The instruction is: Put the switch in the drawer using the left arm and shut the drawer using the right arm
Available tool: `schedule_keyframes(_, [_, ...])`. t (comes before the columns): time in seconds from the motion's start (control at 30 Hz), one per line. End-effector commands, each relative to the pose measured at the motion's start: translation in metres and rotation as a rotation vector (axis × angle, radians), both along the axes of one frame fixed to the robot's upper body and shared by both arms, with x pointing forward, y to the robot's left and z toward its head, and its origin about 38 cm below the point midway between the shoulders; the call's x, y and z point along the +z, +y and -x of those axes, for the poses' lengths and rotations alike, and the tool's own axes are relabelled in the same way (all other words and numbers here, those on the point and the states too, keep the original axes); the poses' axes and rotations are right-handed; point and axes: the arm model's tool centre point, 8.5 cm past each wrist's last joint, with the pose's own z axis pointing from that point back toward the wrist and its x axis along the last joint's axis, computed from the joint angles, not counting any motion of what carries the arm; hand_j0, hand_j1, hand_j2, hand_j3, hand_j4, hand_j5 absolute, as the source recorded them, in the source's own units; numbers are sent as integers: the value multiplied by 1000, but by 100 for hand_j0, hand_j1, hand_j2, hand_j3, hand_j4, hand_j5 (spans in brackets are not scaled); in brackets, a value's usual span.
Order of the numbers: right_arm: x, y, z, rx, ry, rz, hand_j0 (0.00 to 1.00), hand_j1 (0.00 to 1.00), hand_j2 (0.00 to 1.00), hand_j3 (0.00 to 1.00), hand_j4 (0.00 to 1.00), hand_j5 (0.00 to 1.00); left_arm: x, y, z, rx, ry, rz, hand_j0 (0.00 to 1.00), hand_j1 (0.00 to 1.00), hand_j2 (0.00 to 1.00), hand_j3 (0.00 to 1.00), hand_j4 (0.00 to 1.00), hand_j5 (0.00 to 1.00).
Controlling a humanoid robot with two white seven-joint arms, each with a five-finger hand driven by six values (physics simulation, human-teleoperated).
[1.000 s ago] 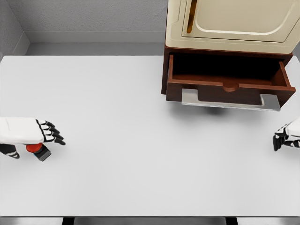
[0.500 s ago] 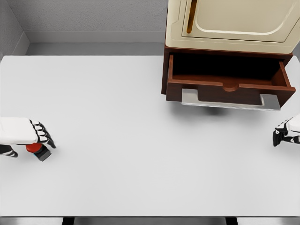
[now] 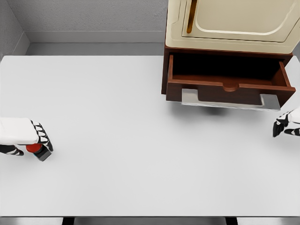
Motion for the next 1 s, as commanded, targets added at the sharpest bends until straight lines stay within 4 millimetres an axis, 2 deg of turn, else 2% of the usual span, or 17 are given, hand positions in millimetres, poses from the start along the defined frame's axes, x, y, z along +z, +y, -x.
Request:
schedule_keyframes(0.0, [0,-6,-1,-23,2,-1,49,49,49,49,49,49,0,0,0,3,1,3,75,75,75,75,75,75])
schedule_keyframes(0.17, [-1,-6,-2,-24,-1,-6,49,49,49,49,49,49,-1,-3,-1,-2,1,11,70,70,70,70,70,70])
schedule_keyframes(0.33, [-3,-2,-4,-20,-3,-18,49,49,49,49,49,49,-2,-3,0,-2,4,10,70,70,70,70,70,70])
schedule_keyframes(0.4, [-3,-2,-3,-20,-3,-16,50,50,50,50,50,50,-3,-3,0,-2,7,10,64,64,64,64,64,64])
schedule_keyframes(0.83, [-1,-3,-4,-20,-7,-17,49,49,49,49,49,49,-9,-3,3,-4,26,4,63,63,63,63,63,63])
schedule_keyframes(0.97, [0,-4,-5,-25,-10,-17,49,49,49,49,49,49,-9,-3,3,-5,28,5,45,45,45,45,45,45])
